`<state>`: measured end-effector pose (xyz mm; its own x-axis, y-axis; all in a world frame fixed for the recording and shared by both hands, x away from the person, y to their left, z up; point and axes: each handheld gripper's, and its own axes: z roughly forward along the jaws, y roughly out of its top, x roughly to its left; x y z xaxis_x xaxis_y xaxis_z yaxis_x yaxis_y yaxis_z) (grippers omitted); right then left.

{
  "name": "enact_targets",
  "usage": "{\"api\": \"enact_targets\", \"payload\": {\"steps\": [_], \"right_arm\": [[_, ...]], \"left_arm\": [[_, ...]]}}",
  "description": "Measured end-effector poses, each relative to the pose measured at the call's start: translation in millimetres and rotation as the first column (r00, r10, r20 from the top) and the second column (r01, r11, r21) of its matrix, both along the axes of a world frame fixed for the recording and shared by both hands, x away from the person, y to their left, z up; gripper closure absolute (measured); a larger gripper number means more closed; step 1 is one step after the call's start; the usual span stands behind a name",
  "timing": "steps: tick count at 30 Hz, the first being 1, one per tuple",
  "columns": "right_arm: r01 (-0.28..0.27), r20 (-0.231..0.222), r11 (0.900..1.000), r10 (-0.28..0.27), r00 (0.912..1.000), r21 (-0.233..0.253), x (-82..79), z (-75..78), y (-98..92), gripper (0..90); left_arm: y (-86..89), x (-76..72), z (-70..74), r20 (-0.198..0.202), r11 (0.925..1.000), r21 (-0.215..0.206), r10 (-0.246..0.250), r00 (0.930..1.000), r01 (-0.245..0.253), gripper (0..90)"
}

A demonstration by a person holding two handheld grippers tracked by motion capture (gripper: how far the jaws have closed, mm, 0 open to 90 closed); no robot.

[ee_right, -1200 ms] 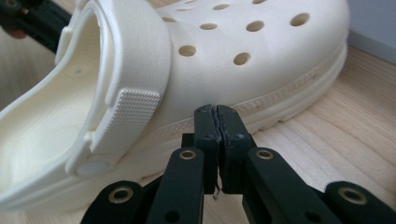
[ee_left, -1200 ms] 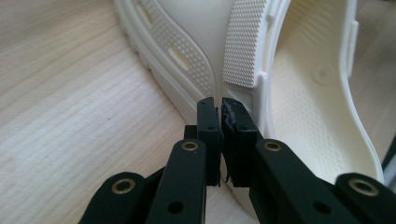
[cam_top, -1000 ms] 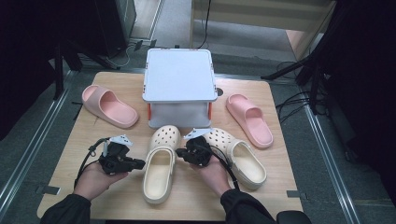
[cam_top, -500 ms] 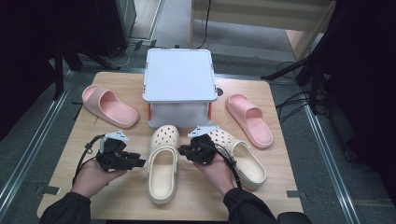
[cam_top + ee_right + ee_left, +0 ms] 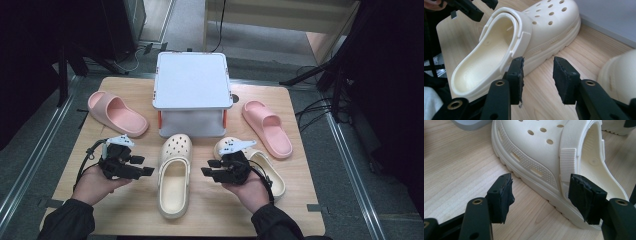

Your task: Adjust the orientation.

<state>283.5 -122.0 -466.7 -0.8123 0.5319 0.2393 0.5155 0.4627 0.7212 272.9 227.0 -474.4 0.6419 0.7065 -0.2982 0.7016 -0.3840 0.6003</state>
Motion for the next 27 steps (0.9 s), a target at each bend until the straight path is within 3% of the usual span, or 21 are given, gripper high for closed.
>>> {"api": "enact_targets", "payload": {"steps": [16,27], "right_arm": [[0.050,0.011,0.999,-0.050,0.9987,-0.019,-23.3,7.6,-42.1,56.4],[0.153,0.043,0.988,-0.151,0.9875,-0.038,-33.5,11.0,-81.7,55.8]], "left_arm": [[-0.1,14.4,1.9,0.015,0.9995,-0.005,-0.031,0.9994,0.031,33.7],[-3.6,24.4,2.1,0.008,0.9985,-0.012,-0.053,0.9986,0.053,33.6]]}}
